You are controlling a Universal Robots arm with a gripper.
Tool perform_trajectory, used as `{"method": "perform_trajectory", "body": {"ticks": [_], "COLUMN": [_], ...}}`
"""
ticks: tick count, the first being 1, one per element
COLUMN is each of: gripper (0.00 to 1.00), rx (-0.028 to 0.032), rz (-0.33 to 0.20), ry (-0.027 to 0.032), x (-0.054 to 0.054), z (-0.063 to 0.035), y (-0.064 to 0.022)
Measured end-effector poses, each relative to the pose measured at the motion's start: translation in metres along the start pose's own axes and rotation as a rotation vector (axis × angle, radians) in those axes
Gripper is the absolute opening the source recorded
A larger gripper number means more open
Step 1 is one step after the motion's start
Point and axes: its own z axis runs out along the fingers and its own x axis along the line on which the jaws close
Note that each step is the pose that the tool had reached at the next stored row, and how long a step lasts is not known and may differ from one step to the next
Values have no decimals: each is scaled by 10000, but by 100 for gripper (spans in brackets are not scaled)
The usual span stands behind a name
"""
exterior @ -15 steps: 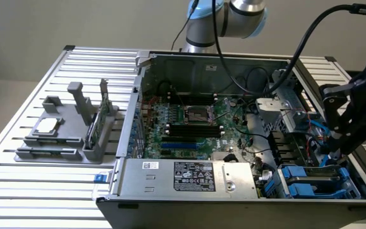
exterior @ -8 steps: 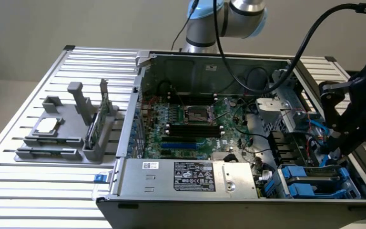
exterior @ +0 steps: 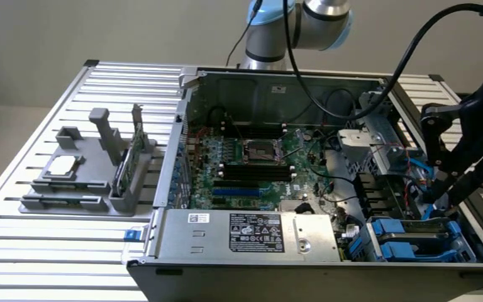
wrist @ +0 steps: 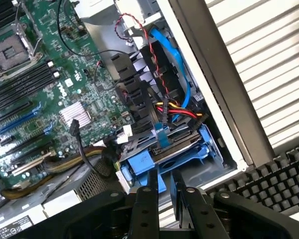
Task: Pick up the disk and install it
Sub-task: 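Insert the first disk wire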
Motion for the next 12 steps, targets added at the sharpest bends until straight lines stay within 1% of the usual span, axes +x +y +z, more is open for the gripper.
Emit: {"method": "perform_trajectory", "body": {"ticks": [12], "gripper": [25], "rx": [19], "rz": [2035], "ry": [49], "x": [0], "z": [2], "y": [0]}}
